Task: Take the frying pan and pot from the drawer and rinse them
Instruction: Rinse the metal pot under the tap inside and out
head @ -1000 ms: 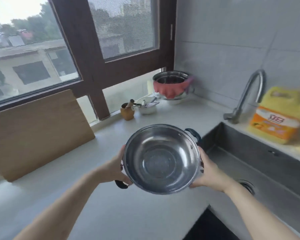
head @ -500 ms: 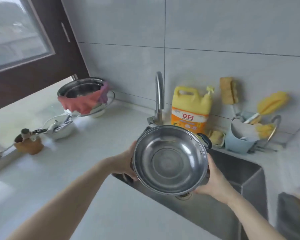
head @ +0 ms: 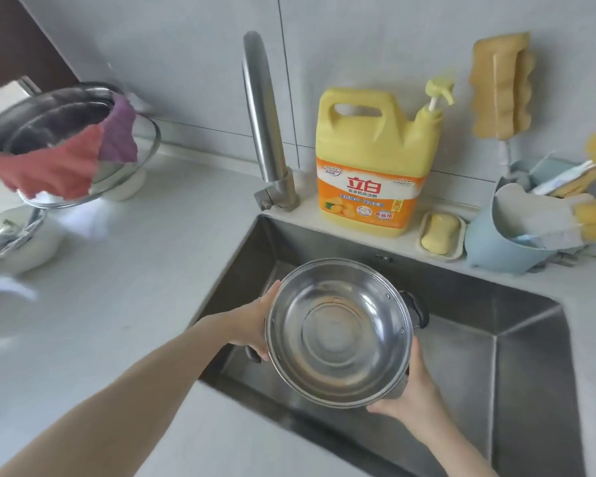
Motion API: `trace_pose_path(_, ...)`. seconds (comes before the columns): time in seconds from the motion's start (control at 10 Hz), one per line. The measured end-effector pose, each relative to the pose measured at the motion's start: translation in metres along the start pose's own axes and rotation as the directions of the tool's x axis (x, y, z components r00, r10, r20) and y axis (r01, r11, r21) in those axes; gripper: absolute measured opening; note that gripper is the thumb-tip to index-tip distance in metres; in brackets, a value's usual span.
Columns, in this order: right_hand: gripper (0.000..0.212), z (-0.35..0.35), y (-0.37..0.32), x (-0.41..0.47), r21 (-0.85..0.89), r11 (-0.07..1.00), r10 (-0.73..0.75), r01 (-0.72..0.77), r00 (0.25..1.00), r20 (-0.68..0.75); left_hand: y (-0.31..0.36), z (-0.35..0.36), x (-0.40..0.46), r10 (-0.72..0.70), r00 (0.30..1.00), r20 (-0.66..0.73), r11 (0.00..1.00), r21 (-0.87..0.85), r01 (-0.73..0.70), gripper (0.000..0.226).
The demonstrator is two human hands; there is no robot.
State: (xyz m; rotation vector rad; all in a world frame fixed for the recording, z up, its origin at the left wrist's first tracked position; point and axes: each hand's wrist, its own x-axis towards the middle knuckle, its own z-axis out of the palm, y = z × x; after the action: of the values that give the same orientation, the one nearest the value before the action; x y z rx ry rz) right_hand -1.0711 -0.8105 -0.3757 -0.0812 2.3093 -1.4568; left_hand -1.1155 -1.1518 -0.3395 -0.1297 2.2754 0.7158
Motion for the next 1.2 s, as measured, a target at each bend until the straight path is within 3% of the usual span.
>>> trace_pose_path(0.1, 0.139, 0.023, 0.015, 0.013, 0.043, 0.994, 0.101, -0.1, 0.994, -0.031, -0.018, 0.01, 0.023, -0.037, 0.999, 0.039, 0.999, -0.012, 0.038, 0.138)
trace_pose_path(0.2, 0.144, 0.044, 0.043, 0.032, -0.037, 0.987, 0.157, -0.158, 0.987, -0.015, -0.035, 0.021, 0.044, -0.034, 0.997, 0.069, 0.999, 0.036, 0.031, 0.143)
trace_pose_path(0.4, 0.145, 0.063, 0.043, 0.042, -0.092, 0.98, 0.173, -0.177, 0.984, -0.05, -0.051, 0.025, 0.068, -0.072, 0.995, 0.067, 0.995, -0.066, 0.077, 0.146)
trace_pose_path(0.5, 0.145, 0.072, 0.039, 0.044, -0.106, 0.978, 0.174, -0.179, 0.983, -0.054, -0.057, 0.019, 0.073, -0.075, 0.995, 0.062, 0.996, -0.039, 0.078, 0.145)
trace_pose_path(0.7, 0.146, 0.081, 0.046, 0.04, -0.17, 0.96, 0.217, -0.224, 0.974, -0.06, -0.053, 0.012, 0.075, -0.093, 0.996, 0.014, 0.976, 0.201, 0.088, 0.141)
trace_pose_path(0.8, 0.135, 0.075, 0.043, 0.038, -0.291, 0.926, 0.235, -0.241, 0.97, -0.057, -0.052, 0.016, 0.076, -0.084, 0.996, -0.028, 0.95, 0.3, 0.089, 0.136)
trace_pose_path(0.9, 0.102, 0.057, 0.037, 0.041, -0.441, 0.869, 0.195, -0.225, 0.974, -0.114, -0.05, 0.023, 0.072, -0.043, 0.992, -0.118, 0.874, 0.476, 0.095, 0.124)
trace_pose_path(1.0, 0.1, 0.03, 0.04, 0.062, -0.611, 0.786, 0.009, -0.095, 0.99, -0.142, -0.044, 0.025, 0.062, 0.073, 0.975, -0.21, 0.812, 0.581, 0.064, 0.114)
trace_pose_path(1.1, 0.129, 0.001, 0.031, 0.094, -0.64, 0.768, 0.013, 0.025, 0.998, 0.055, -0.028, 0.013, 0.041, 0.188, 0.923, -0.335, 0.888, 0.459, -0.014, 0.099)
trace_pose_path(1.2, 0.145, -0.016, 0.026, 0.122, -0.646, 0.76, 0.12, 0.075, 0.96, 0.252, -0.017, -0.008, 0.02, 0.319, 0.788, -0.527, 0.923, 0.36, -0.133, 0.086)
